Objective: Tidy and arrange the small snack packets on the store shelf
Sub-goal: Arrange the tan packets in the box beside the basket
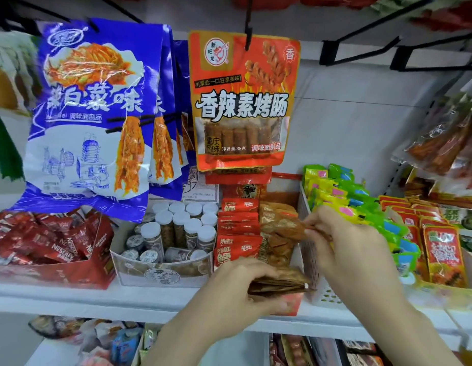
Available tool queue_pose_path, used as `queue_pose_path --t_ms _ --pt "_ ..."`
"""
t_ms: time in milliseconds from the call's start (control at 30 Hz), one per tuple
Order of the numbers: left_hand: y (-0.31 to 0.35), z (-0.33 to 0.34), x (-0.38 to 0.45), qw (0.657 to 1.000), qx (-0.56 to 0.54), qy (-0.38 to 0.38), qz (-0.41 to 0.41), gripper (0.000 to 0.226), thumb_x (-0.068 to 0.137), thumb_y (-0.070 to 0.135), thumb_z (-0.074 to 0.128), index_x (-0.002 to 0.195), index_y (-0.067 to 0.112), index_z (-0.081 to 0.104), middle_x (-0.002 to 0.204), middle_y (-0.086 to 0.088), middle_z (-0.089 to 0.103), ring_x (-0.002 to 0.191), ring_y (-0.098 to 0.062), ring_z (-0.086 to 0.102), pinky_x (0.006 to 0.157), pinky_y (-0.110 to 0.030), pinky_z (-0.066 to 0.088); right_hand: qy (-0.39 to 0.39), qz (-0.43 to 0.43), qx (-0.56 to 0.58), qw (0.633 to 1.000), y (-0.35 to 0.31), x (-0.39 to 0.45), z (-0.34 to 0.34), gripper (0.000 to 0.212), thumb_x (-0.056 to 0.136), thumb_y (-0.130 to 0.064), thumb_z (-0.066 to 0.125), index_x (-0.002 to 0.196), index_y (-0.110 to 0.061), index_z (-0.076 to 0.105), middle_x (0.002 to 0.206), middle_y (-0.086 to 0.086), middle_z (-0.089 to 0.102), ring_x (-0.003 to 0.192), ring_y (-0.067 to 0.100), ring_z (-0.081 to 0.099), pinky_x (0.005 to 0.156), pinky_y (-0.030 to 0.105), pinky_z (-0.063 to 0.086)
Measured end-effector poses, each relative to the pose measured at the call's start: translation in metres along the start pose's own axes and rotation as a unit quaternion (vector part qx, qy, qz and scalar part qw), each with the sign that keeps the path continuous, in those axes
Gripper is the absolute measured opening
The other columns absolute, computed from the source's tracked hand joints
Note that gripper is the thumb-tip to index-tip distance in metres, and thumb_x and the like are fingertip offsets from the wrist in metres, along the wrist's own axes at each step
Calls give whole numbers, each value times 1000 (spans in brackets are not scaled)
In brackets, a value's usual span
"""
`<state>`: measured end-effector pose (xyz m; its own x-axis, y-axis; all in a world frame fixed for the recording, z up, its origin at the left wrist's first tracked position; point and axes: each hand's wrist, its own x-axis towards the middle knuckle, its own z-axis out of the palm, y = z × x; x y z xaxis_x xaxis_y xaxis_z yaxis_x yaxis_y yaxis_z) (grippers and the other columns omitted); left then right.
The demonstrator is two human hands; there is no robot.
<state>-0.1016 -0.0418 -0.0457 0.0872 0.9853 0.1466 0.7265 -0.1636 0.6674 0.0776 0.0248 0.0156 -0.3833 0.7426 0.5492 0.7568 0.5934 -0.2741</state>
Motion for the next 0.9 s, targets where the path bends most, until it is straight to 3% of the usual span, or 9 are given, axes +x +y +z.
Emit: queue_pose_path --t_ms 100,167,267,333,467,567,633,767,900 --pt "-3 1 0 1000 -20 15 0 48 79 58 71 121 35 67 118 24 61 110 8 53 99 -20 44 -89 4 -94 992 3 -3 6 16 93 -33 57 109 -32 57 80 1 72 80 32 67 62 39 52" --pt "-4 1 1 999 -33 26 -6 45 79 53 73 119 34 67 115 24 61 108 7 55 97 -22 46 -151 -2 -94 984 3 -5 17 19 96 -35 52 115 -34 54 89 -2 72 87 27 66 69 38 53" --pt "-6 4 1 999 -22 44 8 42 78 50 76 115 34 68 109 23 58 103 5 54 91 -20 46 -217 -22 -91 972 3 -2 32 21 98 -34 47 117 -35 56 98 -1 72 94 26 65 76 37 52" --pt "-7 5 0 997 -8 73 27 46 72 60 73 109 33 68 109 24 47 106 4 48 89 -14 41 -256 -32 -81 963 4 -1 35 23 100 -33 46 118 -35 60 101 0 72 95 26 65 77 35 52" --pt "-7 6 1 996 2 77 48 47 70 70 64 99 34 57 131 28 31 120 6 40 95 -11 37 -322 -61 -83 941 5 1 31 29 102 -30 40 122 -37 60 106 2 70 97 25 64 79 33 50" --pt "-5 9 3 999 1 36 27 45 72 71 55 99 37 44 123 28 48 110 3 50 89 -26 48 -367 -61 -68 926 1 4 24 27 102 -25 40 110 -31 65 104 6 69 96 27 61 78 35 48" --pt "-3 11 4 999 19 26 14 43 74 72 52 100 40 39 112 23 51 101 1 50 84 -31 50 -368 -26 -43 929 -1 12 18 26 101 -25 43 92 -31 67 97 5 70 90 24 60 76 33 48" --pt "-5 12 3 1000 6 25 9 33 84 57 61 104 41 40 120 24 51 110 2 50 90 -31 49 -258 40 -85 961 -7 38 29 28 96 -23 54 122 -20 63 117 7 65 108 27 61 86 31 50" --pt "-5 11 2 1000 -10 23 15 33 83 58 61 104 40 42 123 22 53 112 2 50 91 -31 49 -284 60 -161 943 -21 50 49 30 91 -4 50 120 -8 54 118 16 54 106 34 62 80 35 51"
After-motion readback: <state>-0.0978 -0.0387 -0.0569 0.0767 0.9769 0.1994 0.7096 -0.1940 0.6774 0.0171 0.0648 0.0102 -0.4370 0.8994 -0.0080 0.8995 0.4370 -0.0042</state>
